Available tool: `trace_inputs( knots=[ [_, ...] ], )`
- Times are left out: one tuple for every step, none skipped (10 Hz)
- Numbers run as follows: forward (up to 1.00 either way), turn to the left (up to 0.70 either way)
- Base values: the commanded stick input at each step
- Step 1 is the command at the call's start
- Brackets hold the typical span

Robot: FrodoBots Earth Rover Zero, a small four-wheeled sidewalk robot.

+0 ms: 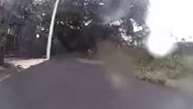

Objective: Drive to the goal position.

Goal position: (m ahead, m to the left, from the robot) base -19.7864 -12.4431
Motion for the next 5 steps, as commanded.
trace_inputs(
  knots=[
    [0.0, -0.7],
    [0.0, -0.7],
    [0.0, -0.7],
    [0.0, -0.7],
    [0.0, -0.7]
  ],
)
